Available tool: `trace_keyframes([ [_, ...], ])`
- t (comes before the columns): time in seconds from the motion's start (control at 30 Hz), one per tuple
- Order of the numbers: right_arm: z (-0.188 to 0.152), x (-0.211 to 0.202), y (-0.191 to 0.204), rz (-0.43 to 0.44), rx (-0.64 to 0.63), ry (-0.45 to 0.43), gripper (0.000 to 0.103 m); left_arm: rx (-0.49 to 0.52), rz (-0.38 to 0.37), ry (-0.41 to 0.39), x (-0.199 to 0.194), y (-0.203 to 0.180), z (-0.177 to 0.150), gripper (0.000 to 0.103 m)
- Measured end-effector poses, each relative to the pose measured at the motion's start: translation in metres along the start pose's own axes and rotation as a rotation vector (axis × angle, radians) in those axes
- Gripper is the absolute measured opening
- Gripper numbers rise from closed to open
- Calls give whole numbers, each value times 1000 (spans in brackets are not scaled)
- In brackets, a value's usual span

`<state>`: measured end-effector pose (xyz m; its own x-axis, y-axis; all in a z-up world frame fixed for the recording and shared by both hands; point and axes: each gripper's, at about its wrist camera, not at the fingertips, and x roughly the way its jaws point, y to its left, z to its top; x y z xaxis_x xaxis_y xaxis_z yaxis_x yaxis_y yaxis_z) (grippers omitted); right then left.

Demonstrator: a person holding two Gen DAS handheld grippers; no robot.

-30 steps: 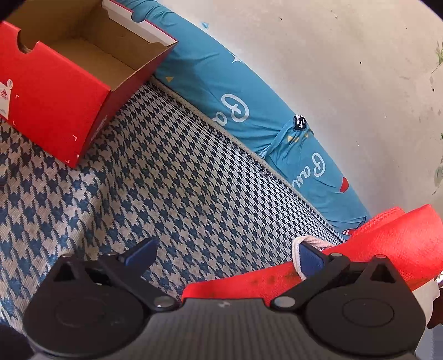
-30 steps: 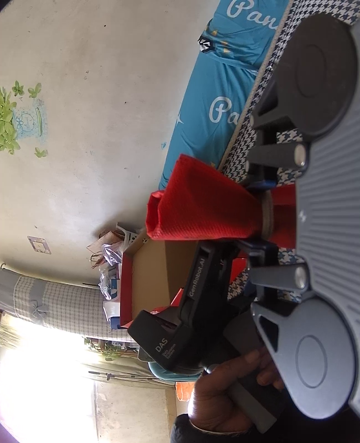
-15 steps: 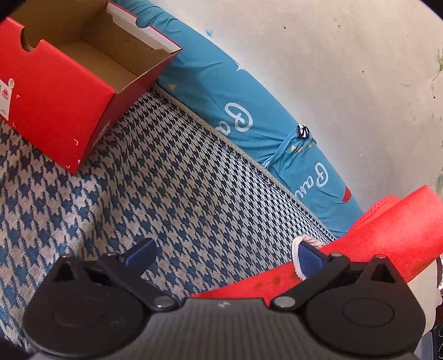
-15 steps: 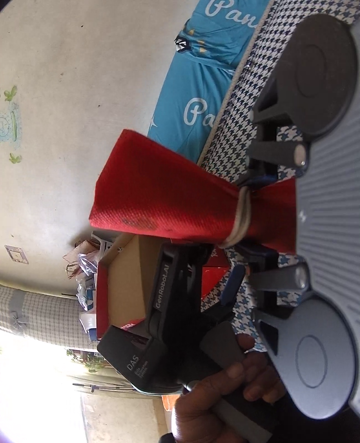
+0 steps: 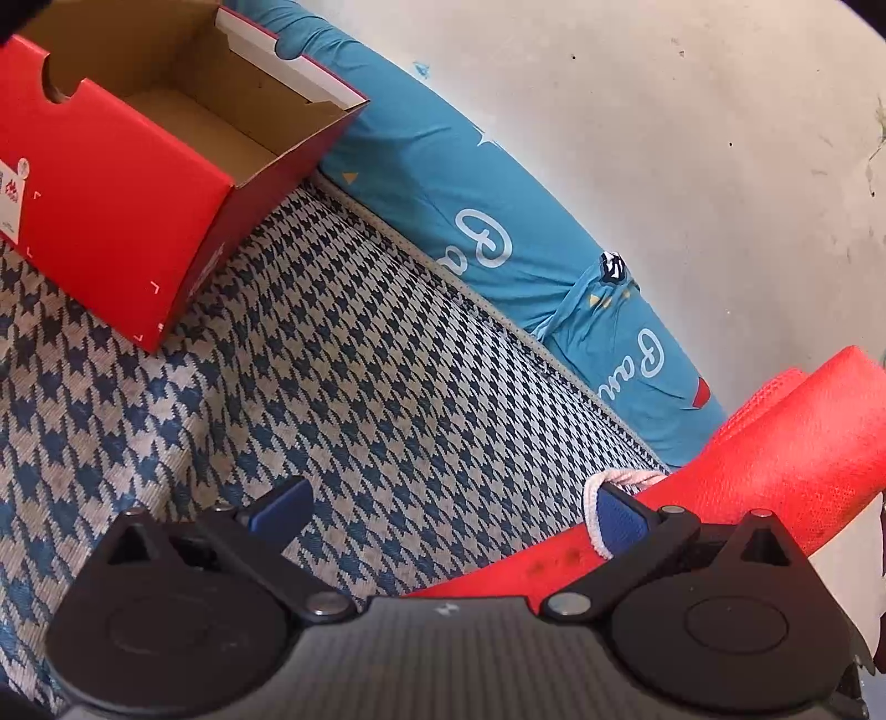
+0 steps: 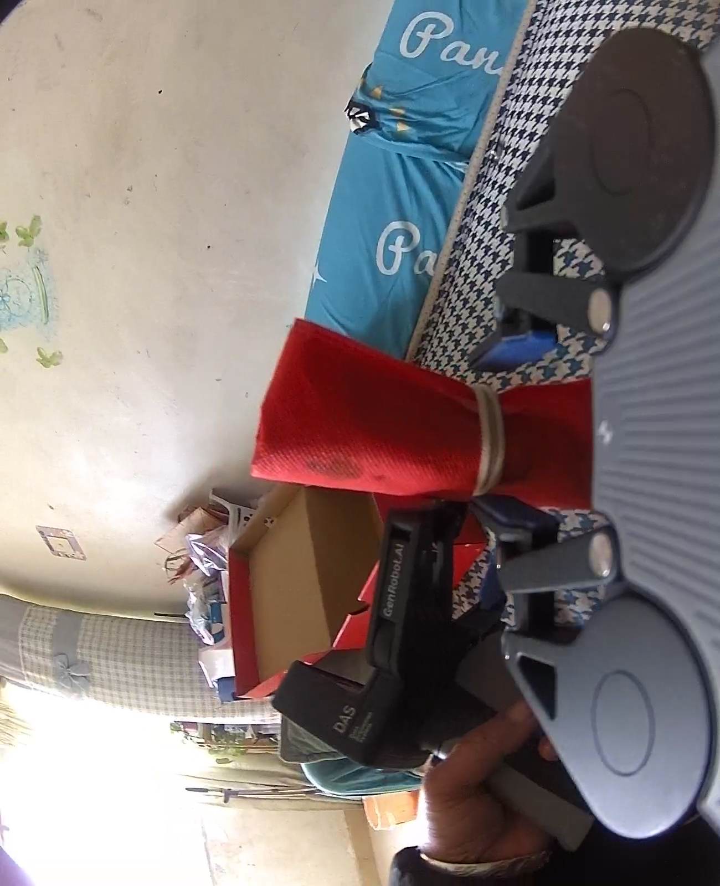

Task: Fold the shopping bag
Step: 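Hold the banded red roll upright in the right gripper while the left tool backs away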

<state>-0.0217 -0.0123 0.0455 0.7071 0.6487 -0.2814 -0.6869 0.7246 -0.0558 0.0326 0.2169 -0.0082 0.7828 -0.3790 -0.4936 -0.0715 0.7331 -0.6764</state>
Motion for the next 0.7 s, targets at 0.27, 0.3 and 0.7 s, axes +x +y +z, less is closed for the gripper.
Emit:
trace_keyframes([
  [0.27, 1, 10, -4, 7, 9, -19, 28, -6, 13, 3, 0, 1, 0, 103],
  [0.3, 0, 11, -3, 6, -2, -23, 27, -4, 15, 3, 0, 1, 0, 103],
  [0.7, -20, 20, 3, 7, -52, 86, 32, -3, 25, 0, -1, 1, -1, 103],
])
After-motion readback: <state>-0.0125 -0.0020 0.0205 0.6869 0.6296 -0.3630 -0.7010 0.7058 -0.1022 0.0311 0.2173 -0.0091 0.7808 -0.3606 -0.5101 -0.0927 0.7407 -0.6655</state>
